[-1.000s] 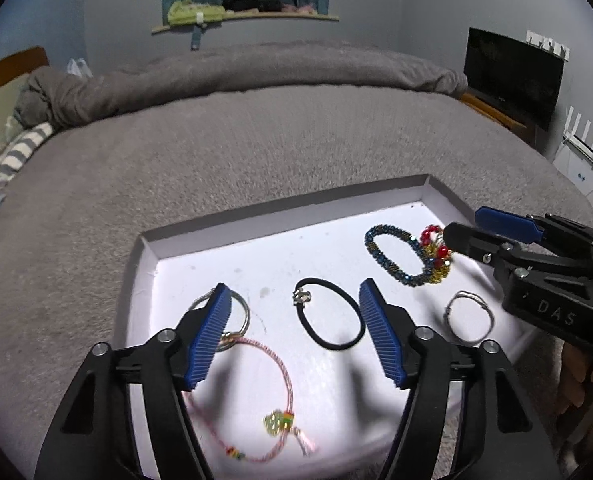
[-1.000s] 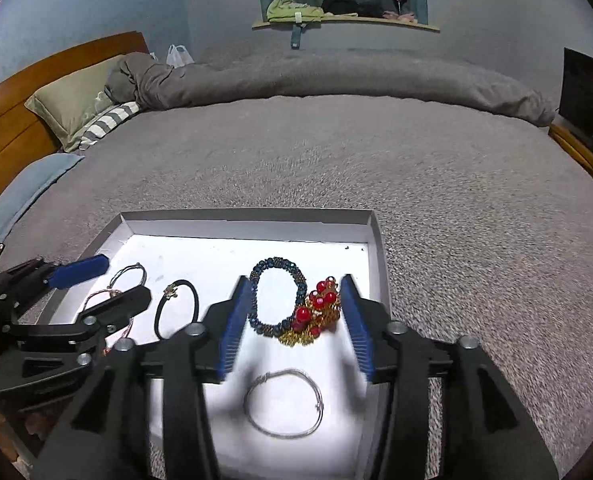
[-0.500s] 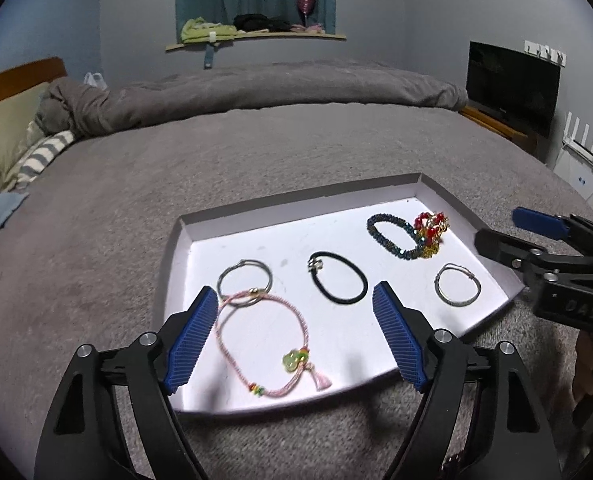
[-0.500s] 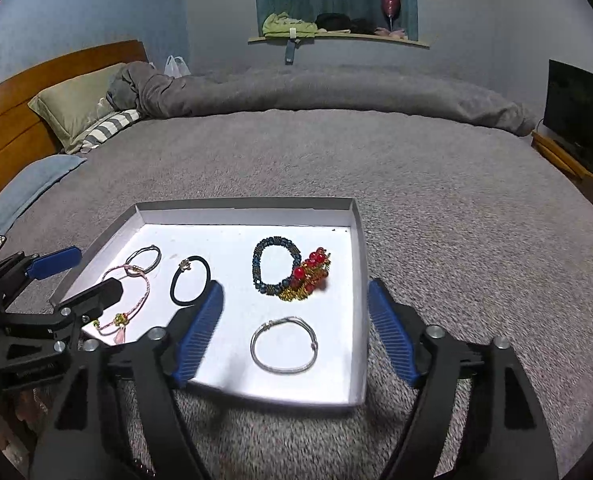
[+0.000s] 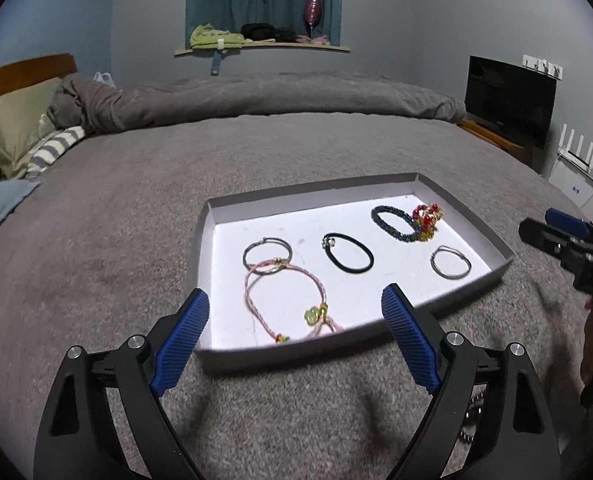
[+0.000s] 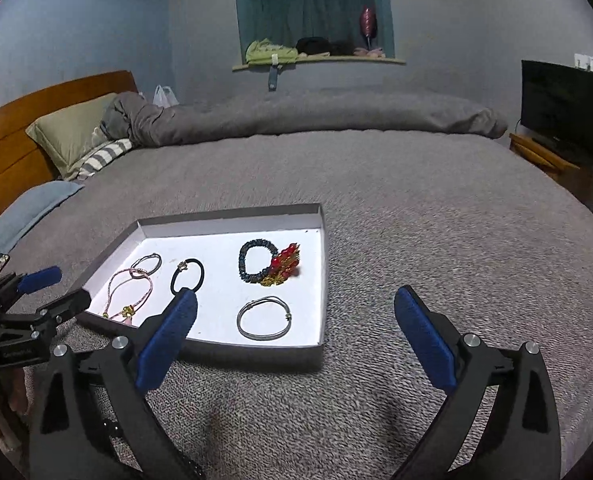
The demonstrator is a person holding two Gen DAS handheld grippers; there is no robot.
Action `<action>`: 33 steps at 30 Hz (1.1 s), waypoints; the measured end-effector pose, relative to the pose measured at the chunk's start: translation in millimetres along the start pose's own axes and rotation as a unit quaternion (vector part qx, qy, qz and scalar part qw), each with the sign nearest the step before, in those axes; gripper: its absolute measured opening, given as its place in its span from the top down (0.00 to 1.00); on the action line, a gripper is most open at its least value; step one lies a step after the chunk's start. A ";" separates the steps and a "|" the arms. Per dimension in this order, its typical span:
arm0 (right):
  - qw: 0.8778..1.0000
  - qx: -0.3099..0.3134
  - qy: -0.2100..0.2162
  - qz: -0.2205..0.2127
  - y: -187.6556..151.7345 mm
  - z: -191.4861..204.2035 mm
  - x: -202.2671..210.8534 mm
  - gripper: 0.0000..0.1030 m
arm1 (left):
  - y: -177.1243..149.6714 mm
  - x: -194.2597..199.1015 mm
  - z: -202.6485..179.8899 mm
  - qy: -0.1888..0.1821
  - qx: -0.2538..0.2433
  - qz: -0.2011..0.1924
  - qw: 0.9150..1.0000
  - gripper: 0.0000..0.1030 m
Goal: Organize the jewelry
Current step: 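Move both open grippers back over the pearl hair clip and bead bracelets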
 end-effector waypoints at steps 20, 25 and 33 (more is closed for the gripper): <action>0.996 0.030 0.027 0.085 -67.0 -13.6 15.5 0.05 | -70.7 26.9 -2.7 -0.045 -0.012 0.038 0.998 0.11; 0.993 0.033 0.033 0.106 -81.6 -12.8 18.7 0.05 | -77.4 35.9 -15.5 -0.040 -0.038 0.040 0.998 0.11; 0.992 0.045 0.037 0.108 -89.9 -15.2 27.6 0.05 | -92.9 37.8 -17.5 -0.050 -0.050 0.069 0.995 0.12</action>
Point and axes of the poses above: each gripper's, at about its wrist camera, not at the fingertips, and x roughly against the way its jaws point, z to its left, y to its top, the point moved 1 cm from there along -x, roughly the way its jaws point, and after that the axes turned 15 degrees about -x, right-handed, at the moved point
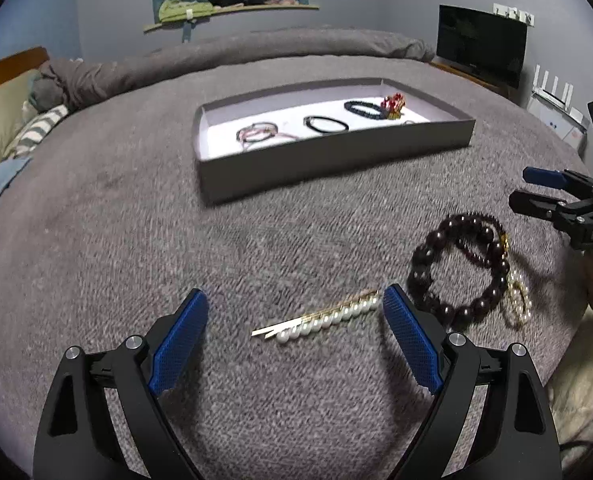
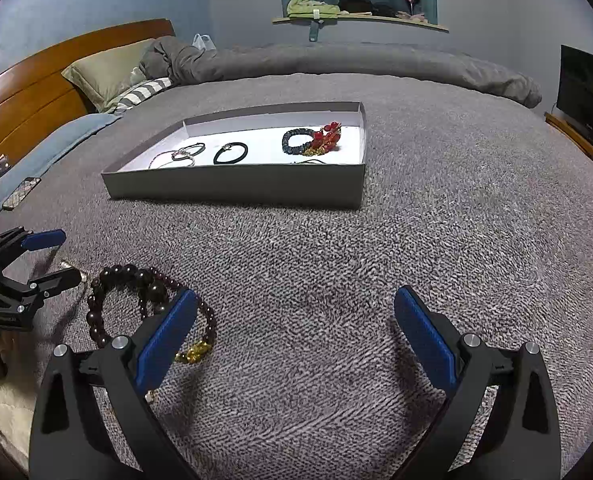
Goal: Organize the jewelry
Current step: 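Move both open grippers back over the pearl hair clip and bead bracelets, then grasp the pearl hair clip with the left gripper while the right gripper grasps the maroon bead bracelet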
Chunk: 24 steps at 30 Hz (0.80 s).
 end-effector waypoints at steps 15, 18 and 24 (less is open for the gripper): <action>1.000 0.019 0.014 0.018 -5.7 6.8 1.1 0.27 | -8.5 -2.3 -8.1 0.001 -0.016 0.026 1.000 0.27; 0.999 0.024 0.023 0.029 -7.7 9.2 -0.5 0.42 | -8.4 -0.2 -9.0 -0.001 -0.019 0.021 1.000 0.32; 0.997 0.039 0.048 0.042 -12.3 19.7 0.1 0.58 | -7.7 1.1 -15.4 -0.001 -0.037 0.019 0.999 0.40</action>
Point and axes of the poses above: each gripper's, at about its wrist camera, not at the fingertips, and x roughly against the way its jaws point, z to its left, y to its top, the point moved 1 cm from there along -x, roughly the way its jaws point, and after that the axes turned 15 degrees about -x, right-handed, at the moved point
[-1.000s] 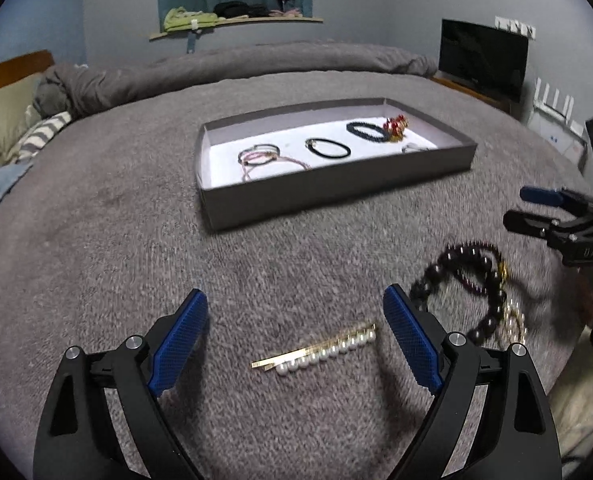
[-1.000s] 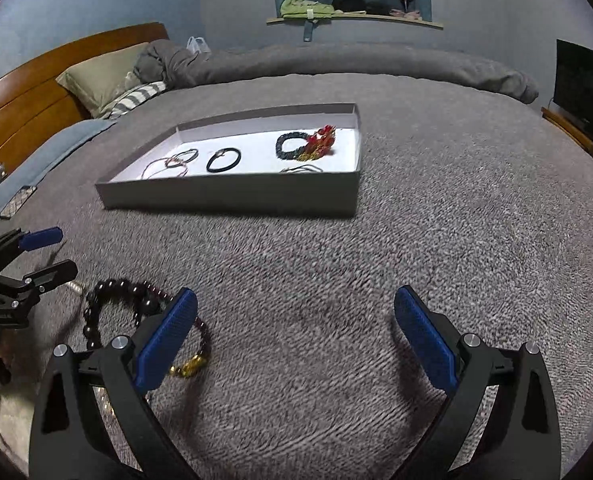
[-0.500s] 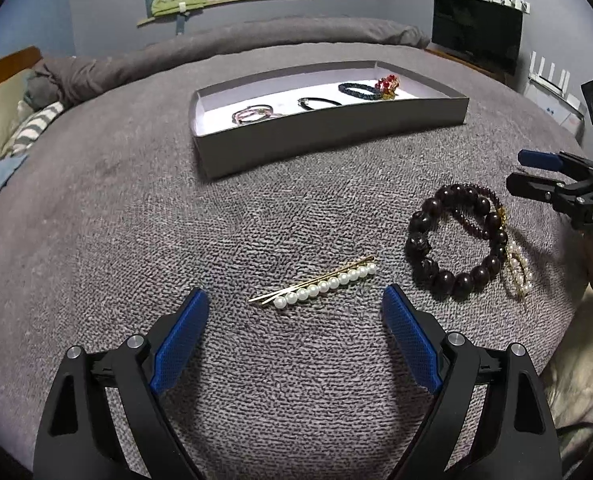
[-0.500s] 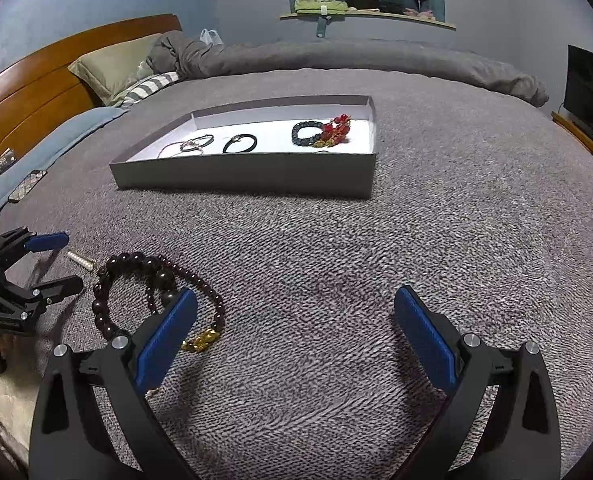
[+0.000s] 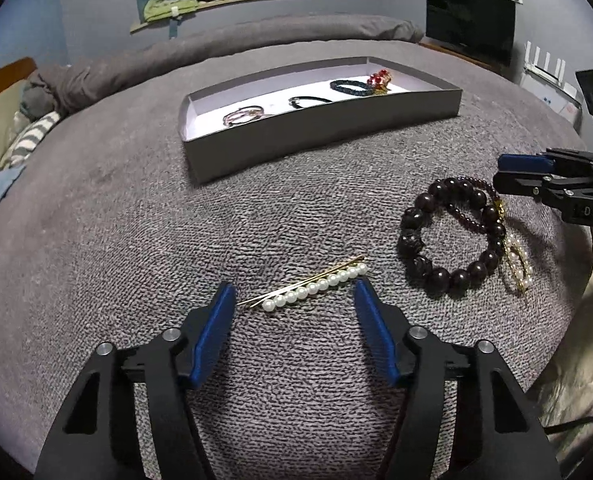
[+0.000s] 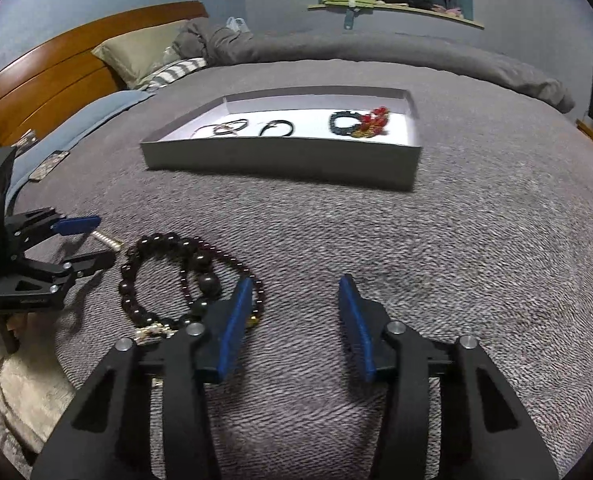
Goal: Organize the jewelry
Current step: 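Grasp the pearl hair clip with the left gripper while the right gripper grasps the maroon bead bracelet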
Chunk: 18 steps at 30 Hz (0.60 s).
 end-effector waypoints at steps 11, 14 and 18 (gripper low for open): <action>0.999 0.031 -0.010 0.028 -11.0 17.2 -14.5 0.73 | 2.4 -2.6 -5.8 -0.003 -0.013 0.003 1.000 0.49; 0.999 0.036 -0.013 0.027 -11.9 17.6 -14.7 0.76 | 2.9 -2.1 -8.4 -0.002 -0.019 0.002 1.000 0.51; 0.999 0.042 -0.020 0.023 -11.6 16.7 -14.5 0.91 | 3.2 0.0 -11.8 0.000 -0.028 -0.002 1.000 0.60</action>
Point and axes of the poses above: each gripper's, at about its wrist camera, not at the fingertips, and x roughly against the way its jaws point, z to its left, y to its top, the point moved 1 cm from there along -x, roughly the way its jaws point, and after that the axes turned 15 degrees about -x, right-handed, at the moved point
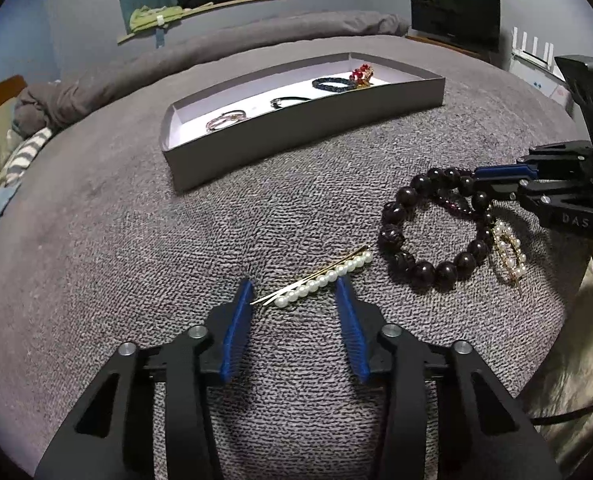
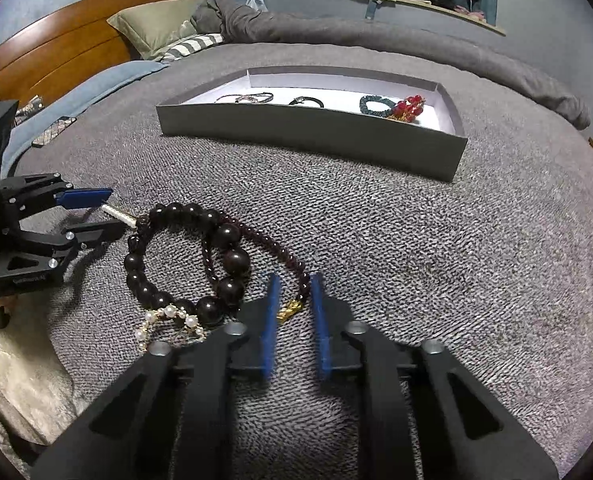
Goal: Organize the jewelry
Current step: 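Grasp the pearl hair clip with the left gripper while the right gripper grasps the maroon bead bracelet, then carry the pearl hair clip and maroon bracelet over the box with both grippers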
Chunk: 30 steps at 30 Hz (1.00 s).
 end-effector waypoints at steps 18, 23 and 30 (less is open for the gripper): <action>0.997 -0.057 -0.045 -0.035 14.2 -35.2 8.5 0.93 | 10.2 6.5 -2.0 0.004 -0.018 -0.033 0.999 0.61; 0.997 -0.056 -0.040 -0.026 12.9 -32.2 6.7 0.92 | 22.5 -2.2 -15.4 0.024 -0.070 -0.029 0.997 0.61; 0.999 -0.029 -0.031 -0.013 7.6 -24.4 4.8 0.72 | 20.6 -9.4 -10.8 0.008 -0.056 -0.018 0.998 0.75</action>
Point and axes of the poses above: each gripper's, at about its wrist camera, not at the fingertips, and x roughly against the way its jaws point, z to its left, y to its top, the point moved 1 cm from there along -x, roughly the way its jaws point, and after that the axes turned 15 degrees about -x, right-handed, at the moved point
